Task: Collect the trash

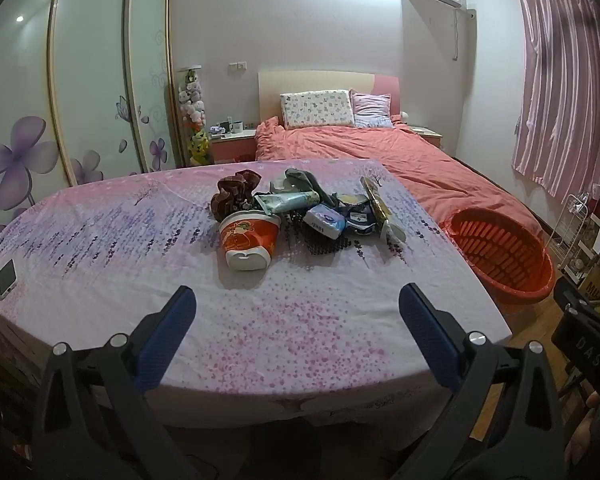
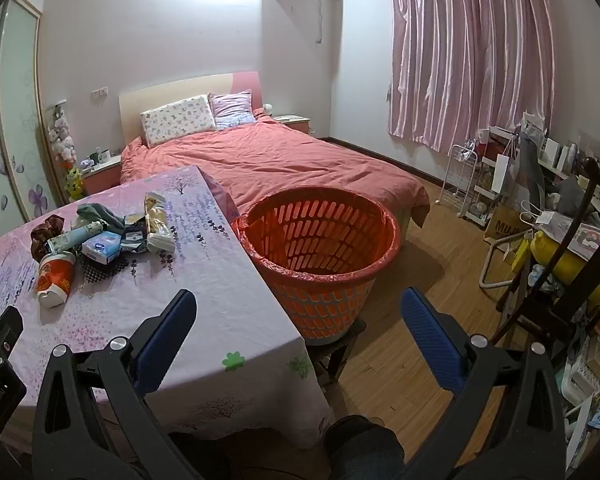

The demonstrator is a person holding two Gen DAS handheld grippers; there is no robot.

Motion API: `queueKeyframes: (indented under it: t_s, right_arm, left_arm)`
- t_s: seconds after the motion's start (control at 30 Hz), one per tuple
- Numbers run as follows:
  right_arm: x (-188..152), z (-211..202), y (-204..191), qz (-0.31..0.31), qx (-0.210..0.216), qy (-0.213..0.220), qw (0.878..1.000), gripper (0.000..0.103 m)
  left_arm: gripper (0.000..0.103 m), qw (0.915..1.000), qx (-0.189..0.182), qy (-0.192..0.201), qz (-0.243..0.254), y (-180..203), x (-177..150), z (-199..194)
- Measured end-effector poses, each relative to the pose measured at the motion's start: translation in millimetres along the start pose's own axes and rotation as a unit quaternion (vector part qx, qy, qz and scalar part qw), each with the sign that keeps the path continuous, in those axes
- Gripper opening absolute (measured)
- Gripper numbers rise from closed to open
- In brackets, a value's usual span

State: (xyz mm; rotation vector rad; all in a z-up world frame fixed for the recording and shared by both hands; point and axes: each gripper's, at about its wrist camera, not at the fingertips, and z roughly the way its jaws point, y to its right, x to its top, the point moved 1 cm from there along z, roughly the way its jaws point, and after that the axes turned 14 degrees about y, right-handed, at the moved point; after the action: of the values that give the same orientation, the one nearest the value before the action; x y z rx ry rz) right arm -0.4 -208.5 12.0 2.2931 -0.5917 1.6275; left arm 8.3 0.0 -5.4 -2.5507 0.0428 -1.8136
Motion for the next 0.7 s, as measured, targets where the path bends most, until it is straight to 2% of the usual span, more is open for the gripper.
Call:
queueKeyframes:
  t_s: [0.7]
  right_arm:
    - [-0.2, 0.4, -1.3, -0.002, -0.001, 0.000, 1.000, 0.101]
  left_arm:
    - [0.099, 1.0000, 0.000, -0.004, 0.000, 0.0, -0.1, 0.3]
